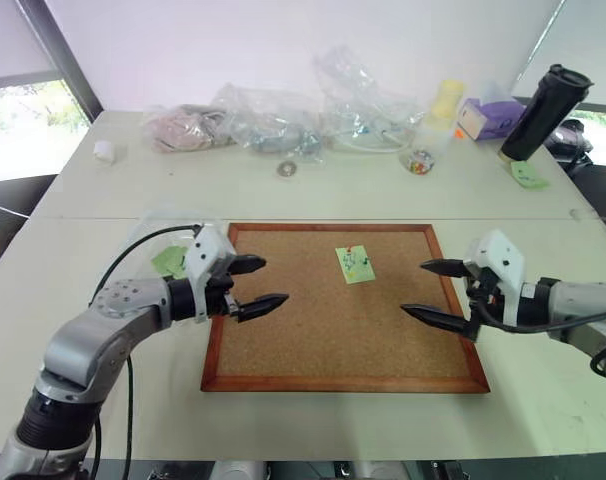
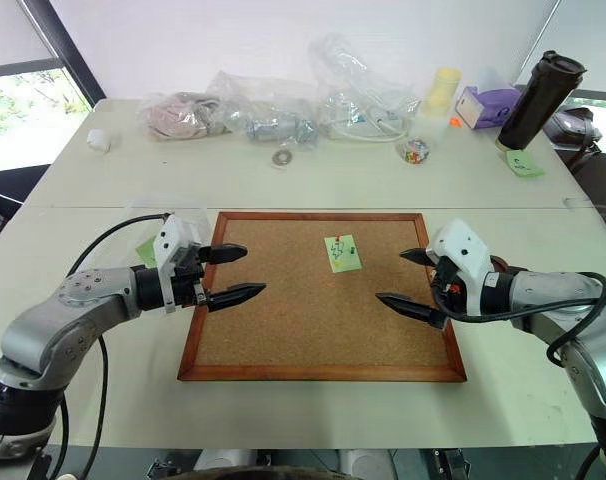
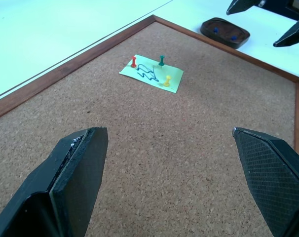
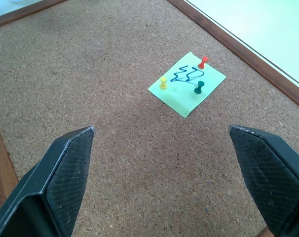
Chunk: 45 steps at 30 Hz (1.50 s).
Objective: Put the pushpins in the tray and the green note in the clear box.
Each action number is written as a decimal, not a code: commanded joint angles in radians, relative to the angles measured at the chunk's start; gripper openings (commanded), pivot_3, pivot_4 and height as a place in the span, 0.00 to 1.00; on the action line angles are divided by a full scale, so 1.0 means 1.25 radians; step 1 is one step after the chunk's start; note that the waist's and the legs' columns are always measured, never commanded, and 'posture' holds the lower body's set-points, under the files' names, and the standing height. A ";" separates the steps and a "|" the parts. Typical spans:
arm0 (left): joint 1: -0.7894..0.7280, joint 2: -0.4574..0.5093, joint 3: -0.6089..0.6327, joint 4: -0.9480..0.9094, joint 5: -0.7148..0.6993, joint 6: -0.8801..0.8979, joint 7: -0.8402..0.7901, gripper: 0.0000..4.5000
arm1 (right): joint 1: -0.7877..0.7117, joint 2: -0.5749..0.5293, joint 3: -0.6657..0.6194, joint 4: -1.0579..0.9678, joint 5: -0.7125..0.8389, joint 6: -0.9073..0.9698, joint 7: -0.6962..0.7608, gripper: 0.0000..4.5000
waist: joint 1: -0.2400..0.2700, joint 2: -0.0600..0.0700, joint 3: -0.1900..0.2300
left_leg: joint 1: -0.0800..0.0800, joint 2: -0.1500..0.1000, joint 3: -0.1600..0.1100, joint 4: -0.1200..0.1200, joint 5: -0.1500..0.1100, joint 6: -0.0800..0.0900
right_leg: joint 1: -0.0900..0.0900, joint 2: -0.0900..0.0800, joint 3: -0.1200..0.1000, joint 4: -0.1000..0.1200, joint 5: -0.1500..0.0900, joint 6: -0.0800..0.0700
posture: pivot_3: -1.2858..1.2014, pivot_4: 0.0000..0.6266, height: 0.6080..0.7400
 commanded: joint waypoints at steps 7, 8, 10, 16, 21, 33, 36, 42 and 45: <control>-0.027 0.014 0.026 0.005 -0.025 0.007 -0.024 0.99 | -0.006 0.002 -0.007 -0.014 0.004 -0.003 -0.007 1.00 | 0.000 0.000 0.000 | 0.000 0.000 0.000 0.000 0.000 0.000 | 0.000 0.000 0.000 0.000 0.000 0.000 | 0.52 0.24 1.00; -0.026 0.014 0.025 0.006 -0.024 0.006 -0.024 0.99 | -0.004 0.003 -0.007 -0.015 0.005 -0.003 -0.008 1.00 | 0.000 0.000 0.000 | 0.000 0.000 0.000 0.000 0.000 0.000 | 0.000 0.000 0.000 0.000 0.000 0.000 | 0.52 0.24 1.00; -0.023 0.018 0.019 0.010 -0.016 0.001 -0.029 0.99 | -0.002 0.004 -0.007 -0.016 0.005 -0.003 -0.011 1.00 | 0.000 0.000 0.000 | 0.000 0.000 0.000 0.000 0.000 0.000 | 0.000 0.000 0.000 0.000 0.000 0.000 | 0.52 0.24 1.00; -0.026 0.022 0.014 0.013 -0.012 -0.001 -0.039 0.99 | -0.005 0.004 -0.006 -0.017 0.007 -0.002 -0.014 1.00 | 0.000 0.000 0.000 | 0.000 0.000 0.000 0.000 0.000 0.000 | 0.000 0.000 0.000 0.000 0.000 0.000 | 0.52 0.24 1.00; -0.027 0.018 0.012 0.016 -0.007 -0.005 -0.039 0.99 | -0.004 0.005 -0.006 -0.018 0.008 -0.003 -0.016 1.00 | 0.000 0.000 0.000 | 0.000 0.000 0.000 0.000 0.000 0.000 | 0.000 0.000 0.000 0.000 0.000 0.000 | 0.52 0.24 1.00; -0.046 -0.002 -0.029 0.040 0.044 -0.064 -0.049 0.99 | -0.003 0.006 -0.005 -0.020 0.008 -0.003 -0.020 1.00 | 0.001 0.000 0.000 | 0.000 0.000 0.000 0.000 0.000 0.000 | 0.000 0.000 0.000 0.000 0.000 0.000 | 0.52 0.24 1.00; -0.052 -0.011 -0.054 0.044 0.063 -0.085 -0.058 0.94 | -0.004 0.007 -0.004 -0.019 0.007 -0.004 -0.022 1.00 | 0.000 0.000 0.000 | 0.000 0.000 0.000 0.000 0.000 0.000 | 0.000 0.000 0.000 0.000 0.000 0.000 | 0.52 0.24 1.00; -0.078 -0.038 -0.117 0.098 0.105 -0.128 -0.095 0.36 | -0.015 0.018 0.012 -0.014 -0.001 -0.010 -0.033 1.00 | 0.000 0.000 0.000 | 0.000 0.000 0.000 0.000 0.000 0.000 | 0.000 0.000 0.000 0.000 0.000 0.000 | 0.52 0.24 1.00; -0.072 -0.048 -0.143 0.121 0.133 -0.145 -0.098 0.01 | -0.029 0.027 0.032 -0.009 -0.009 -0.016 -0.040 1.00 | -0.002 0.000 0.000 | 0.000 0.000 0.000 0.000 0.000 0.000 | 0.000 0.000 0.000 0.000 0.000 0.000 | 0.52 0.24 1.00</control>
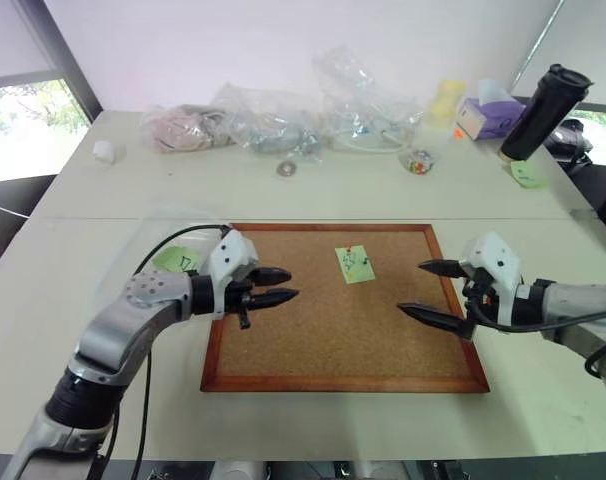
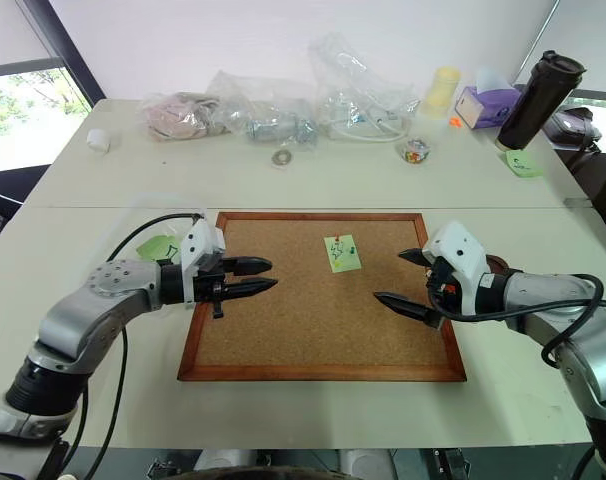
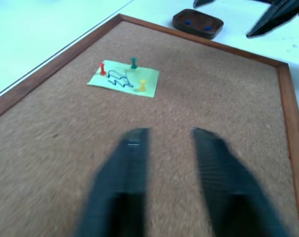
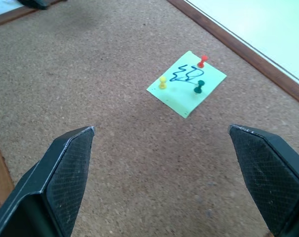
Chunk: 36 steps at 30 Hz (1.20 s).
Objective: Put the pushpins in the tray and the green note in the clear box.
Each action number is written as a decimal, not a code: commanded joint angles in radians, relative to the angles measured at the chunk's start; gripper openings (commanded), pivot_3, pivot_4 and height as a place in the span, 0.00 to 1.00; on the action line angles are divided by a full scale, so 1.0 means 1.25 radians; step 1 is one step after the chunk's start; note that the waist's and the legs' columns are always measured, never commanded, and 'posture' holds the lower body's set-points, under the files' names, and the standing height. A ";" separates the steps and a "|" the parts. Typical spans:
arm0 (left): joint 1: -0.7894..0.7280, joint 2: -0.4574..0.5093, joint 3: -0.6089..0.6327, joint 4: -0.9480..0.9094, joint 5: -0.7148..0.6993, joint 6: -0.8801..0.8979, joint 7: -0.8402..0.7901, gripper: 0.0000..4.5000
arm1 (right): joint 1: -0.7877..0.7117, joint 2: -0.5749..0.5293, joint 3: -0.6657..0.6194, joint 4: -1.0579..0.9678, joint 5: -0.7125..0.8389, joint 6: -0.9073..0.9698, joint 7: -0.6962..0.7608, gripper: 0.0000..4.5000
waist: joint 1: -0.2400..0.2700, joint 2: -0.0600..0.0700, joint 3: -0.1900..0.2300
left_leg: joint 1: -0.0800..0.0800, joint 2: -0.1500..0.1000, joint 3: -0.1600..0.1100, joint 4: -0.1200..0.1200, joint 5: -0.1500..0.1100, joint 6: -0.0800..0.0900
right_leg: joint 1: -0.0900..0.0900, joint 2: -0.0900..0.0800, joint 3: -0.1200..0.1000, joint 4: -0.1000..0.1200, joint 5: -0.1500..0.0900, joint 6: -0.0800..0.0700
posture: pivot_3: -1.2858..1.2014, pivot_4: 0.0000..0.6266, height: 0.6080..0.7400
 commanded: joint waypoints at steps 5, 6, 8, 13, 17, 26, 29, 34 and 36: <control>0.001 -0.033 -0.061 0.077 0.101 -0.081 0.010 0.01 | -0.066 0.025 0.045 0.002 -0.016 -0.020 -0.013 1.00 | 0.002 0.000 0.000 | 0.000 0.000 0.000 0.000 0.000 0.000 | 0.000 0.000 0.000 0.000 0.000 0.000 | 0.52 0.24 1.00; 0.002 -0.038 -0.065 0.089 0.110 -0.090 0.010 0.01 | -0.074 0.029 0.054 0.008 -0.022 -0.023 -0.014 1.00 | 0.002 0.000 0.000 | 0.000 0.000 0.000 0.000 0.000 0.000 | 0.000 0.000 0.000 0.000 0.000 0.000 | 0.52 0.24 1.00; 0.008 -0.045 -0.077 0.117 0.138 -0.115 0.012 0.01 | -0.097 0.040 0.075 0.026 -0.035 -0.032 -0.017 1.00 | 0.002 0.000 0.000 | 0.000 0.000 0.000 0.000 0.000 0.000 | 0.000 0.000 0.000 0.000 0.000 0.000 | 0.52 0.24 1.00; 0.025 -0.052 -0.107 0.171 0.210 -0.182 0.022 0.01 | -0.180 0.094 0.128 0.096 -0.064 -0.042 -0.033 1.00 | 0.001 0.001 -0.001 | 0.000 0.000 0.000 0.000 0.000 0.000 | 0.000 0.000 0.000 0.001 0.000 0.000 | 0.52 0.24 1.00; 0.040 -0.061 -0.112 0.195 0.242 -0.212 0.031 0.01 | -0.253 0.170 0.169 0.166 -0.096 -0.029 -0.083 1.00 | 0.002 0.004 -0.003 | 0.001 0.000 0.000 0.000 0.001 -0.001 | 0.000 0.000 0.000 0.001 0.000 0.000 | 0.52 0.24 1.00; 0.054 -0.076 -0.103 0.195 0.246 -0.208 0.046 0.01 | -0.393 0.277 0.280 0.360 -0.232 -0.045 -0.145 1.00 | 0.002 0.006 -0.004 | 0.001 -0.001 0.001 0.000 0.001 -0.002 | 0.000 -0.001 0.000 0.001 0.000 0.000 | 0.52 0.24 1.00; 0.058 -0.079 -0.102 0.189 0.247 -0.205 0.048 0.01 | -0.417 0.287 0.298 0.406 -0.266 -0.048 -0.147 1.00 | 0.003 0.006 -0.005 | 0.000 -0.001 0.000 0.000 0.001 -0.002 | 0.000 -0.001 -0.001 0.001 0.000 0.000 | 0.52 0.24 1.00; 0.064 -0.083 -0.097 0.176 0.245 -0.193 0.053 0.01 | -0.443 0.304 0.320 0.449 -0.306 -0.052 -0.147 1.00 | 0.001 0.007 -0.005 | 0.000 -0.001 0.000 0.001 0.002 -0.003 | 0.000 -0.002 -0.001 0.001 0.000 0.000 | 0.52 0.24 1.00; 0.066 -0.084 -0.096 0.171 0.245 -0.189 0.054 0.01 | -0.445 0.304 0.327 0.452 -0.316 -0.052 -0.137 1.00 | 0.001 0.007 -0.005 | 0.001 -0.001 0.000 0.000 0.002 -0.003 | 0.000 -0.001 -0.001 0.001 0.000 0.000 | 0.52 0.24 1.00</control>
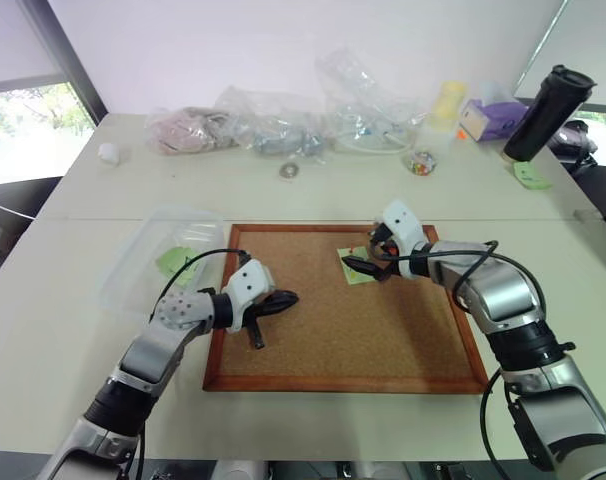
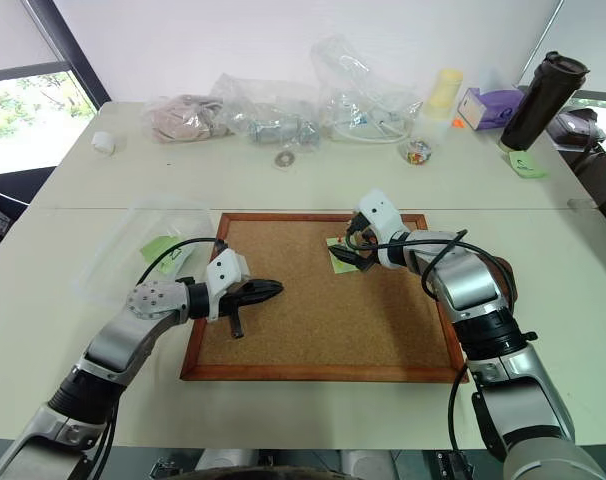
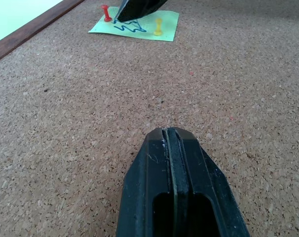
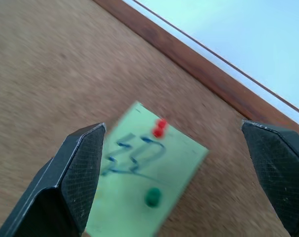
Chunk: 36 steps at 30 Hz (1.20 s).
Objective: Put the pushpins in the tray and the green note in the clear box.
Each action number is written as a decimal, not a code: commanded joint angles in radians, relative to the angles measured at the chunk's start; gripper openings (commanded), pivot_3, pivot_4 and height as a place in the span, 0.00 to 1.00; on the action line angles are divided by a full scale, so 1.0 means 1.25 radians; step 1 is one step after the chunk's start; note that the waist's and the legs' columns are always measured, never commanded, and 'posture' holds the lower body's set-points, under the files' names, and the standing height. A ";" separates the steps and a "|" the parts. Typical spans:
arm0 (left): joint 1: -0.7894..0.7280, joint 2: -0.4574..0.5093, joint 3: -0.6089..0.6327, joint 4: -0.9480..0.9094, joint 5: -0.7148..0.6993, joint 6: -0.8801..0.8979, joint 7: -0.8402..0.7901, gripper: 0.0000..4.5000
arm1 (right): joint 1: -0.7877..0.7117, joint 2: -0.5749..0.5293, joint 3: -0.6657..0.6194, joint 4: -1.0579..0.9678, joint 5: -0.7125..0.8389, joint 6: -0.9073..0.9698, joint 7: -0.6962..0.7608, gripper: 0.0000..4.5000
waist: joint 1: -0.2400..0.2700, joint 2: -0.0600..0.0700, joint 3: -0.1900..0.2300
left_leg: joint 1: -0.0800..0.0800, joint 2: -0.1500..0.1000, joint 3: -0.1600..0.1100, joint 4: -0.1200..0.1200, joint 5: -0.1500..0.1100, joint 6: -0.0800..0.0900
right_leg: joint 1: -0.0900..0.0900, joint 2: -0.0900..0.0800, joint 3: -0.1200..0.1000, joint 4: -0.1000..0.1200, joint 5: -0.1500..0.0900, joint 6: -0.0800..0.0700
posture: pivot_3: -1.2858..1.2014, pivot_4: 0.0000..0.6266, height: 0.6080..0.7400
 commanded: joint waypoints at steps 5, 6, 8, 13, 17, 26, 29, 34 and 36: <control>0.023 -0.003 -0.017 0.009 0.028 0.034 0.024 0.01 | -0.028 0.020 0.005 0.000 -0.028 -0.010 0.015 1.00 | 0.000 0.000 0.000 | 0.000 0.000 0.000 0.000 0.000 0.000 | 0.000 0.000 0.000 0.000 0.000 0.000 | 0.52 0.24 1.00; 0.024 -0.004 -0.017 0.008 0.028 0.035 0.026 0.00 | -0.029 0.022 0.008 0.002 -0.032 -0.009 0.018 0.94 | 0.000 0.000 0.000 | 0.000 0.000 0.000 0.000 0.000 0.001 | 0.000 0.000 0.000 0.000 0.000 0.000 | 0.52 0.24 1.00; 0.027 -0.006 -0.017 0.005 0.025 0.038 0.029 0.00 | -0.030 0.027 0.010 0.010 -0.039 -0.005 0.018 0.80 | 0.000 0.000 0.000 | 0.000 0.000 0.000 0.000 0.000 0.001 | 0.000 0.000 0.000 0.000 0.000 0.000 | 0.52 0.24 1.00; 0.032 -0.010 -0.018 0.001 0.027 0.040 0.034 0.00 | -0.036 0.037 0.007 0.027 -0.049 -0.001 0.024 0.23 | 0.001 0.000 0.000 | 0.000 0.000 0.000 0.000 0.000 0.001 | 0.000 0.000 0.000 0.000 0.000 0.000 | 0.52 0.24 1.00; 0.036 -0.012 -0.019 0.003 0.028 0.037 0.038 0.00 | -0.040 0.040 0.009 0.027 -0.056 0.005 0.027 0.01 | 0.000 0.000 0.000 | 0.000 0.000 0.000 0.000 0.000 0.001 | 0.000 0.000 0.000 0.000 0.000 0.000 | 0.52 0.24 1.00; 0.063 0.006 -0.028 -0.004 0.023 0.059 0.020 0.00 | -0.057 0.031 -0.033 -0.035 -0.043 0.040 0.016 0.01 | 0.000 0.000 0.000 | 0.000 0.000 0.000 0.000 -0.001 0.001 | 0.000 0.000 0.000 0.000 0.000 0.000 | 0.52 0.24 1.00; 0.071 0.010 -0.034 -0.010 0.025 0.061 0.016 0.00 | -0.063 0.024 -0.055 -0.058 -0.030 0.063 0.012 0.01 | -0.001 0.000 0.000 | 0.000 0.000 0.000 0.000 -0.001 0.001 | -0.001 0.000 0.000 0.000 0.000 0.000 | 0.52 0.24 1.00; 0.069 0.011 -0.041 -0.007 0.029 0.062 0.013 0.00 | -0.064 0.003 -0.104 -0.121 -0.001 0.112 0.006 0.01 | -0.002 0.000 0.000 | 0.000 0.000 0.000 0.000 -0.002 0.003 | -0.001 0.000 0.000 0.000 0.000 0.000 | 0.52 0.24 1.00; 0.065 0.010 -0.042 -0.003 0.029 0.062 0.012 0.00 | -0.058 -0.001 -0.124 -0.148 0.011 0.134 -0.001 0.01 | -0.002 0.000 0.000 | 0.000 0.000 0.000 0.000 -0.002 0.003 | -0.001 0.000 0.000 0.000 0.000 0.000 | 0.52 0.24 1.00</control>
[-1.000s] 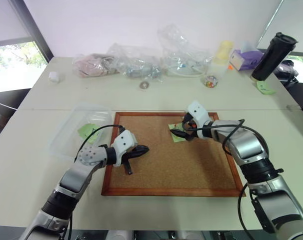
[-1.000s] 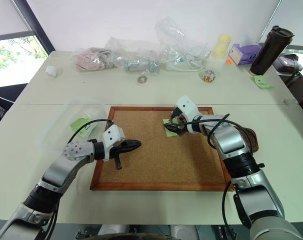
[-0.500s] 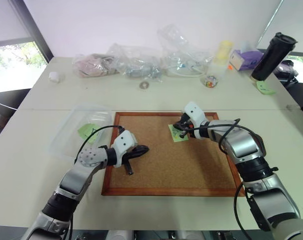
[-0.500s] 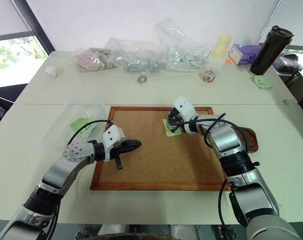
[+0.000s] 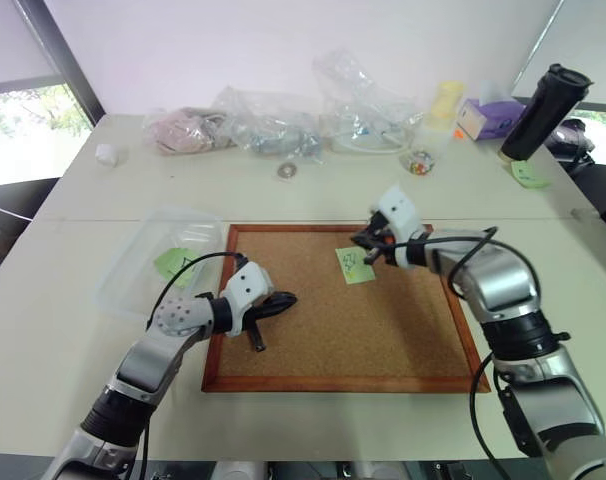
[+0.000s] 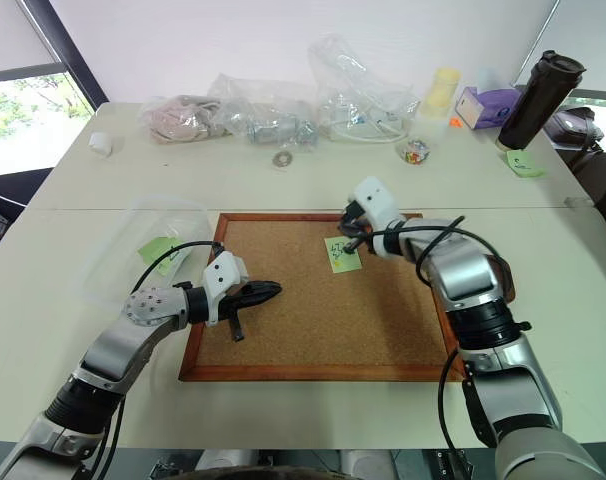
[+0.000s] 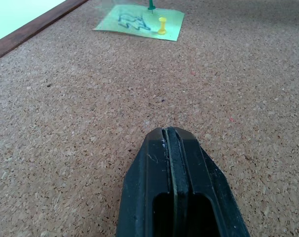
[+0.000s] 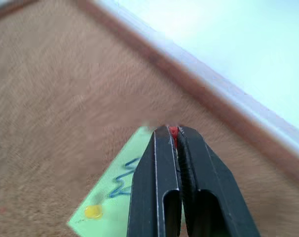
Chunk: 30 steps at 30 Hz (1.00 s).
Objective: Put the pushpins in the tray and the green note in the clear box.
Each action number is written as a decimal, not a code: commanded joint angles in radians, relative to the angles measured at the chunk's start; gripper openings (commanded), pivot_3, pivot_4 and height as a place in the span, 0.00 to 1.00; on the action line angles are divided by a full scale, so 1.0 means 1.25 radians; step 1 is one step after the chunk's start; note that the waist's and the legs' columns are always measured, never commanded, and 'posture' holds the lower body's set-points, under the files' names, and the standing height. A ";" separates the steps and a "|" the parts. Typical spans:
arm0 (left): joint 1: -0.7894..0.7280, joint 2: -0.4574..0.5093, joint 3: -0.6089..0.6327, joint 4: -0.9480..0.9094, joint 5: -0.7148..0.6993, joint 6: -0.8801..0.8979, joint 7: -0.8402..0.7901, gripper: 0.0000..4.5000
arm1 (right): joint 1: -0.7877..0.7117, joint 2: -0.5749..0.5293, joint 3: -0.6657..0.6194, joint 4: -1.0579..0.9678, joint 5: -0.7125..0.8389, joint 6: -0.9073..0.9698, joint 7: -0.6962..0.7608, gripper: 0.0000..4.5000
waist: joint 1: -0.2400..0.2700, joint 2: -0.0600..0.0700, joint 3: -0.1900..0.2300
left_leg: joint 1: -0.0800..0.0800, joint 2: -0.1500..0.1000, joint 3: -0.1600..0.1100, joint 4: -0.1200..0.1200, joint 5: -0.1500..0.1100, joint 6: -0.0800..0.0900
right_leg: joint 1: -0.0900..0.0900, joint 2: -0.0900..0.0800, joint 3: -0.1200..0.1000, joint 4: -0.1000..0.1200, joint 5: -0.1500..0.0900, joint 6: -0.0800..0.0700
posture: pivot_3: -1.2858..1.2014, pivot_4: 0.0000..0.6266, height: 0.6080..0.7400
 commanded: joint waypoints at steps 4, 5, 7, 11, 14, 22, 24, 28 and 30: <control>0.020 0.014 -0.046 0.044 0.029 0.036 -0.025 0.00 | 0.008 -0.022 -0.112 -0.134 0.047 0.079 -0.036 0.01 | 0.000 0.000 0.000 | 0.000 0.000 0.000 0.000 0.000 0.000 | 0.000 0.000 0.000 0.000 0.000 0.000 | 0.52 0.24 1.00; 0.018 0.014 -0.047 0.046 0.028 0.035 -0.029 0.00 | 0.020 -0.031 -0.150 -0.157 0.057 0.104 -0.049 0.01 | 0.000 0.000 0.000 | 0.000 0.000 0.000 0.000 0.000 0.000 | 0.000 0.000 0.000 0.000 0.000 0.000 | 0.52 0.24 1.00; 0.014 0.014 -0.050 0.054 0.029 0.032 -0.033 0.00 | 0.069 -0.065 -0.256 -0.209 0.077 0.161 -0.067 0.01 | 0.005 0.000 0.000 | 0.000 0.000 0.000 0.000 0.000 0.000 | 0.000 0.000 0.000 0.000 0.000 0.000 | 0.52 0.24 1.00; 0.005 0.009 -0.057 0.068 0.029 0.025 -0.040 0.00 | 0.192 -0.132 -0.413 -0.264 0.100 0.222 -0.071 0.01 | 0.006 0.000 0.000 | -0.001 0.000 -0.001 -0.001 -0.002 0.003 | 0.001 -0.001 0.000 -0.002 0.000 0.000 | 0.52 0.24 1.00; -0.001 0.005 -0.062 0.080 0.031 0.018 -0.046 0.00 | 0.278 -0.172 -0.479 -0.268 0.106 0.223 -0.067 0.01 | 0.003 0.002 -0.002 | 0.000 0.000 -0.001 -0.001 -0.002 0.003 | 0.003 -0.001 0.000 -0.003 0.000 0.000 | 0.52 0.24 1.00; -0.017 -0.007 -0.068 0.101 0.035 0.008 -0.061 0.00 | 0.418 -0.180 -0.513 -0.219 0.107 0.171 -0.066 0.01 | 0.002 0.012 -0.009 | 0.003 0.000 0.001 -0.001 -0.002 0.003 | 0.005 0.001 0.002 -0.003 0.000 0.000 | 0.52 0.24 1.00; -0.017 -0.010 -0.068 0.100 0.037 0.009 -0.061 0.00 | 0.442 -0.169 -0.503 -0.202 0.102 0.149 -0.071 0.01 | 0.004 0.012 -0.009 | 0.002 -0.001 0.001 -0.001 -0.002 0.003 | 0.005 0.001 0.002 -0.003 0.000 0.000 | 0.52 0.24 1.00; -0.013 -0.008 -0.067 0.093 0.037 0.010 -0.060 0.00 | 0.462 -0.148 -0.499 -0.169 0.105 0.112 -0.085 0.01 | 0.005 0.012 -0.009 | 0.002 -0.001 0.000 -0.001 -0.002 0.004 | 0.005 0.001 0.002 -0.003 0.000 0.000 | 0.52 0.24 1.00; -0.009 -0.006 -0.065 0.090 0.039 0.011 -0.061 0.00 | 0.463 -0.143 -0.503 -0.157 0.110 0.102 -0.088 0.14 | 0.005 0.012 -0.009 | 0.002 -0.001 0.000 0.000 -0.002 0.004 | 0.005 0.001 0.002 -0.003 0.000 0.000 | 0.52 0.24 1.00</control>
